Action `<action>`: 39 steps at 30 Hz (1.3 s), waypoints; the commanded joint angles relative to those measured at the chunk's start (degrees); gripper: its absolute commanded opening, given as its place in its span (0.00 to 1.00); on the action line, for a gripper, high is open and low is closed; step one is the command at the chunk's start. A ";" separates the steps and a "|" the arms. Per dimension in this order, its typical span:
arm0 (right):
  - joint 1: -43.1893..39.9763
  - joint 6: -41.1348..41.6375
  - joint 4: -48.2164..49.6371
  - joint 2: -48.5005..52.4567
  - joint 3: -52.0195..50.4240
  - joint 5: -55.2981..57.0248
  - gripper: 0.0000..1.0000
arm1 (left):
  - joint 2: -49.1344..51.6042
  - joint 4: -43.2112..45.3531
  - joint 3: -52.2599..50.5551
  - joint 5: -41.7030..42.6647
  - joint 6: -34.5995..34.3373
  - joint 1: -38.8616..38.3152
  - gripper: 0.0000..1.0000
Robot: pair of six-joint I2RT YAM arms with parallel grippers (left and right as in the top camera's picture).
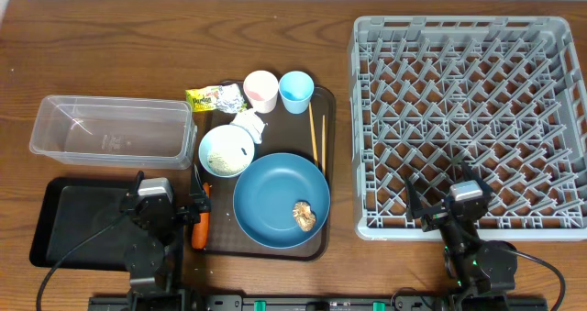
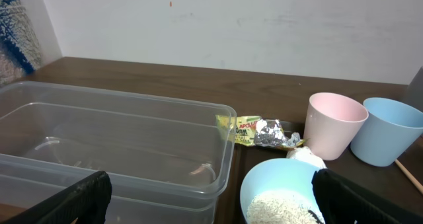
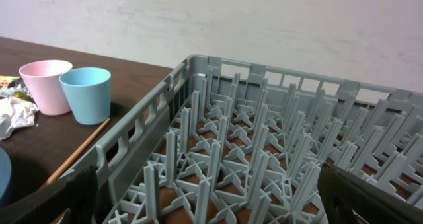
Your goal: Sort waste into correct bins and load items into the dishwasher rack
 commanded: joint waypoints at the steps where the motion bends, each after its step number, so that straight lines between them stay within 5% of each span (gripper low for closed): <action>1: 0.20 -0.50 -0.22 0.02 -0.09 -0.02 0.99 | -0.26 -0.92 -1.66 0.37 0.15 -0.17 0.98; 16: 0.20 -0.48 -0.02 0.02 -0.09 -0.07 0.99 | -0.26 -0.90 -1.66 1.05 0.13 -0.17 0.98; 26: 0.22 9.60 5.64 0.09 4.22 -0.09 0.99 | -0.09 1.77 2.27 15.85 -2.21 -0.17 0.98; 32: 0.22 15.13 1.05 6.51 16.63 -0.26 0.99 | 7.54 -2.32 14.60 16.00 -4.22 -0.17 0.98; 39: 0.20 15.39 -14.38 31.08 39.41 -6.38 0.99 | 33.11 -23.47 40.44 17.97 -4.37 -0.17 0.98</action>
